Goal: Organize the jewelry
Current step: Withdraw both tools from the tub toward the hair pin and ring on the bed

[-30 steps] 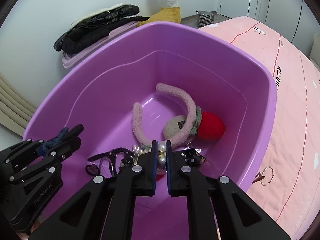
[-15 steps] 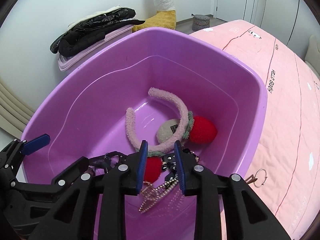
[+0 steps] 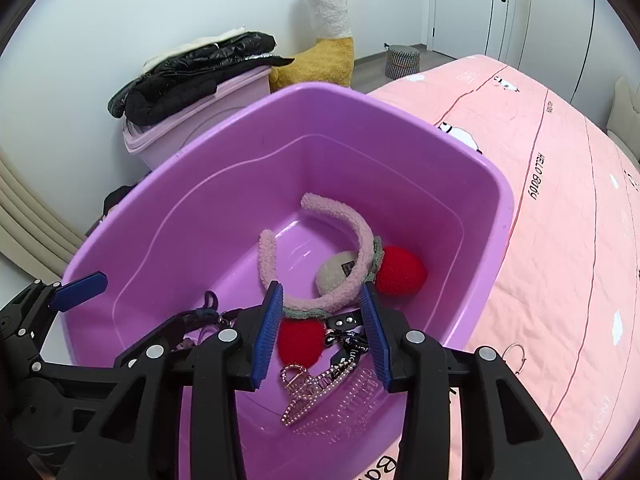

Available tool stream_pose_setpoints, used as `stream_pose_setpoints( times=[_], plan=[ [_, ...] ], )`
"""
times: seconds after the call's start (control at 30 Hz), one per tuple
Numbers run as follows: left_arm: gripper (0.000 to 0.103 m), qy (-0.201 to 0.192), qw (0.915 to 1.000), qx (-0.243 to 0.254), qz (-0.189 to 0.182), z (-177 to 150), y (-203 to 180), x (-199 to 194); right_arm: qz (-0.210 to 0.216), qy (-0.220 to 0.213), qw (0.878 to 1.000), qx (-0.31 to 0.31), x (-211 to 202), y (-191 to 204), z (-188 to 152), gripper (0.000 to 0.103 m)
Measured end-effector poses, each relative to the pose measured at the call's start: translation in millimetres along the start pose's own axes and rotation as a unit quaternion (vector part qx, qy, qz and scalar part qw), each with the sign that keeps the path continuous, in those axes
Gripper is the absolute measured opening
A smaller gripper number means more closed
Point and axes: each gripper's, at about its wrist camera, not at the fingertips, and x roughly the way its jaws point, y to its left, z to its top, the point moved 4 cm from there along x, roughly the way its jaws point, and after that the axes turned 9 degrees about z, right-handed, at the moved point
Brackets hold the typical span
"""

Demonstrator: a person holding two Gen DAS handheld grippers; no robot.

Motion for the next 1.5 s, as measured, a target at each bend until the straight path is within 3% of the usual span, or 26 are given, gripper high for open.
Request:
stream_pose_setpoints(
  times=[0.2, 0.47, 0.7, 0.93, 1.17, 1.5],
  plan=[
    [0.092, -0.012, 0.9999, 0.001, 0.005, -7.7, 1.4, -18.2, 0.016, -0.038, 0.999, 0.011, -30.4, 3.1, -11.4, 0.049],
    [0.092, -0.045, 0.9988, 0.011, -0.018, -36.7, -16.8, -61.4, 0.019, -0.100, 0.994, 0.038, -86.6, -16.9, -67.3, 0.053],
    [0.092, -0.083, 0.9936, 0.031, -0.070, -64.6, -64.2, -109.1, -0.049, -0.138, 0.987, 0.071, -143.5, -75.9, -137.8, 0.054],
    [0.094, -0.101, 0.9847, 0.078, -0.119, -94.4, -150.0, -135.3, -0.105, -0.140, 0.976, 0.132, -173.5, -152.2, -206.3, 0.054],
    [0.094, -0.080, 0.9856, 0.093, -0.116, -106.5, -222.6, -98.4, -0.106, -0.119, 0.974, 0.162, -158.9, -206.6, -227.7, 0.054],
    [0.094, -0.054, 0.9924, 0.086, -0.069, -89.5, -270.2, 8.4, -0.077, -0.091, 0.981, 0.154, -78.4, -266.4, -206.1, 0.054]
  ],
)
